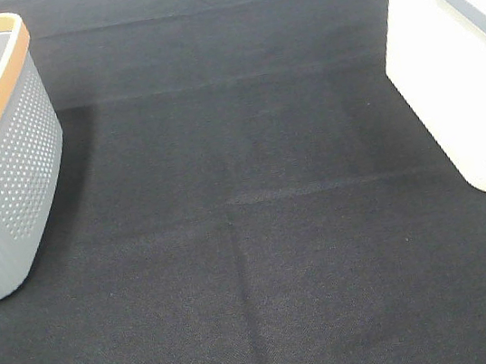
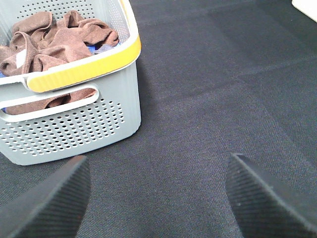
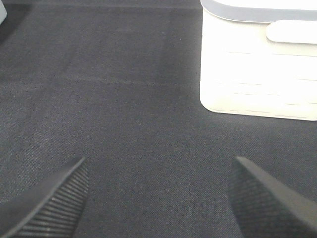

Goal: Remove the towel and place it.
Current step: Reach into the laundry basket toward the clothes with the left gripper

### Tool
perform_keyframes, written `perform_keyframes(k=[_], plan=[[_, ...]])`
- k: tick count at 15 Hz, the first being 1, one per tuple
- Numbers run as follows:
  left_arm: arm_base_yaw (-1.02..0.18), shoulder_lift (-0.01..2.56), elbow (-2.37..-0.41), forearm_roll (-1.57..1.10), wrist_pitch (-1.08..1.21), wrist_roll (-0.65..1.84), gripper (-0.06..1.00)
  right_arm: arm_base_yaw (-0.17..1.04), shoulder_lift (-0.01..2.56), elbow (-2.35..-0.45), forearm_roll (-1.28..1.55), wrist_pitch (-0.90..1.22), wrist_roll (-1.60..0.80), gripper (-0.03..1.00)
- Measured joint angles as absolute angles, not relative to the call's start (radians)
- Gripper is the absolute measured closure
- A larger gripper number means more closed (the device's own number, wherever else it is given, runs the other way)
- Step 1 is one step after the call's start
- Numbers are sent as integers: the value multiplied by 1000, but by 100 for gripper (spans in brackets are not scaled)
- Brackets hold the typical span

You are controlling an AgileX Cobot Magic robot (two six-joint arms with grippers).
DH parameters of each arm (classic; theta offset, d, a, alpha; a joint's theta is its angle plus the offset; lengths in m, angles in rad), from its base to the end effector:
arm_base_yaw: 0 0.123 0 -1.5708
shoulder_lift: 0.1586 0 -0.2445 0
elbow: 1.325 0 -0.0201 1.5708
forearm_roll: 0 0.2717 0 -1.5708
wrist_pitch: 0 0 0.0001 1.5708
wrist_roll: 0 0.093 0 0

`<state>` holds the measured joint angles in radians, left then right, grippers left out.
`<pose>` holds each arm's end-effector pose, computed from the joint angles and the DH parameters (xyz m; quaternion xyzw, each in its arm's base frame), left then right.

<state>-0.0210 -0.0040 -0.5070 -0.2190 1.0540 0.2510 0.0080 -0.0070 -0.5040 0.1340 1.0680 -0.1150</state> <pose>0.0536 -0.0187 0.2908 0.1188 0.8351 -0.0481 0.5350 0.0539 0.0113 0.2880 -0.0555 0.8485 0.0389 0.5248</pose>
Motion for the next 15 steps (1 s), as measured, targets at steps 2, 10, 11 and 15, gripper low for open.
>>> perform_keyframes(k=[2,10,11,15], plan=[[-21,38,-513,-211,1028,236,22,8,-7,-504,134,1068,-115,23],[-21,704,-643,-93,434,114,22,8,-7,-504,134,1068,-115,23],[-21,864,-736,-79,430,65,22,8,-7,-504,134,1068,-115,23],[-21,1198,-995,-49,523,-36,22,8,-7,-504,134,1068,-115,23]])
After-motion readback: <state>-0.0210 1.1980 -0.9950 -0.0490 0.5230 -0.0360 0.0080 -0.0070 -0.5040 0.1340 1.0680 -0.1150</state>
